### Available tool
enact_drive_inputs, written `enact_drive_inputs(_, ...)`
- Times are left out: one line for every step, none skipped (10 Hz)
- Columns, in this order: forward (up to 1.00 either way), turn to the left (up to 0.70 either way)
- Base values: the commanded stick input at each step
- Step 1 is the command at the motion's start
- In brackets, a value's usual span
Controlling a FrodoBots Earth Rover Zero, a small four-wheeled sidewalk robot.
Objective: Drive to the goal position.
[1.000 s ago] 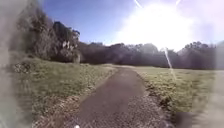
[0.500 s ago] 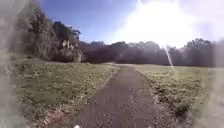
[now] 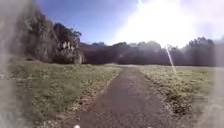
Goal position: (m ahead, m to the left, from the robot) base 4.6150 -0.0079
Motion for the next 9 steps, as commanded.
enact_drive_inputs(0.70, 0.00)
enact_drive_inputs(0.70, 0.00)
enact_drive_inputs(0.70, 0.00)
enact_drive_inputs(0.70, 0.00)
enact_drive_inputs(0.70, 0.00)
enact_drive_inputs(0.70, 0.00)
enact_drive_inputs(0.70, -0.01)
enact_drive_inputs(0.70, 0.00)
enact_drive_inputs(0.70, 0.00)
